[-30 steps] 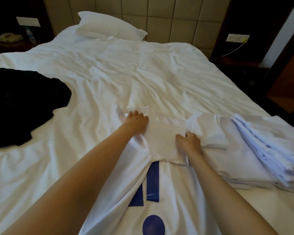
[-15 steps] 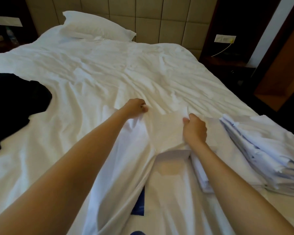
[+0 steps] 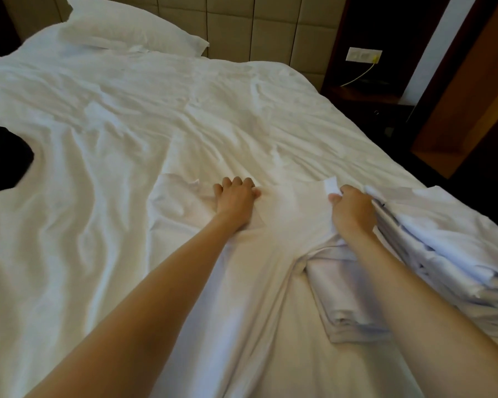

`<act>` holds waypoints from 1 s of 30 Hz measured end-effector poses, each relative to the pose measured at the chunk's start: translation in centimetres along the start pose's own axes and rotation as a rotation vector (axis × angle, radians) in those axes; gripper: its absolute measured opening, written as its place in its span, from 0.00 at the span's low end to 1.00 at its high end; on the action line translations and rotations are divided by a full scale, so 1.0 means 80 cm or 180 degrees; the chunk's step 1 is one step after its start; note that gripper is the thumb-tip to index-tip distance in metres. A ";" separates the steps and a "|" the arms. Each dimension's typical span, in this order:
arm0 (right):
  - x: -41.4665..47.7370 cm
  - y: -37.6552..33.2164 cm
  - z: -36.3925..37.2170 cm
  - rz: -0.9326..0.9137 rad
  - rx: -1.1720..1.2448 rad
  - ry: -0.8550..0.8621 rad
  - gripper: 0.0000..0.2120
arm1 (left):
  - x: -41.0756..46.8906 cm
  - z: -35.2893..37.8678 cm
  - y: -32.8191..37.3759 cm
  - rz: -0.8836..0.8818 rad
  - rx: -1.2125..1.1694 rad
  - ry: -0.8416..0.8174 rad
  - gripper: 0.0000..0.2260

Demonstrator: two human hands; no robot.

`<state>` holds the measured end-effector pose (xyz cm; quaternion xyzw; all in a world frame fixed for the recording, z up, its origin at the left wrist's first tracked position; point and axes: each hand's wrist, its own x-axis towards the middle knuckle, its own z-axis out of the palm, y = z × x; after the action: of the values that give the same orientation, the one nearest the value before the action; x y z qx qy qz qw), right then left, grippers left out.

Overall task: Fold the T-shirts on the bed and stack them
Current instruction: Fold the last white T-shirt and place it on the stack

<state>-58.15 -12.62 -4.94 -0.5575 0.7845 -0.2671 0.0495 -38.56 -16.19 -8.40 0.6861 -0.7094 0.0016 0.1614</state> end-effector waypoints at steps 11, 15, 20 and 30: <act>-0.007 0.019 0.001 0.0181 -0.0092 0.0030 0.18 | -0.010 0.029 0.020 -0.0017 -0.0073 0.0064 0.13; -0.011 0.015 -0.001 0.0550 0.0182 -0.0008 0.26 | -0.025 0.020 0.010 0.0109 -0.0183 0.0127 0.17; -0.049 0.008 -0.017 0.0260 -0.0052 0.0252 0.21 | -0.069 -0.016 0.005 0.0381 -0.0397 -0.0069 0.19; -0.216 -0.020 -0.039 -0.0341 0.0475 -0.0486 0.13 | -0.221 -0.090 -0.020 -0.0076 -0.1238 -0.0657 0.11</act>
<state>-51.53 3.73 -5.33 -0.6120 0.7255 -0.2838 0.1361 -35.29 2.53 -6.01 0.6469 -0.7009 -0.2075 0.2173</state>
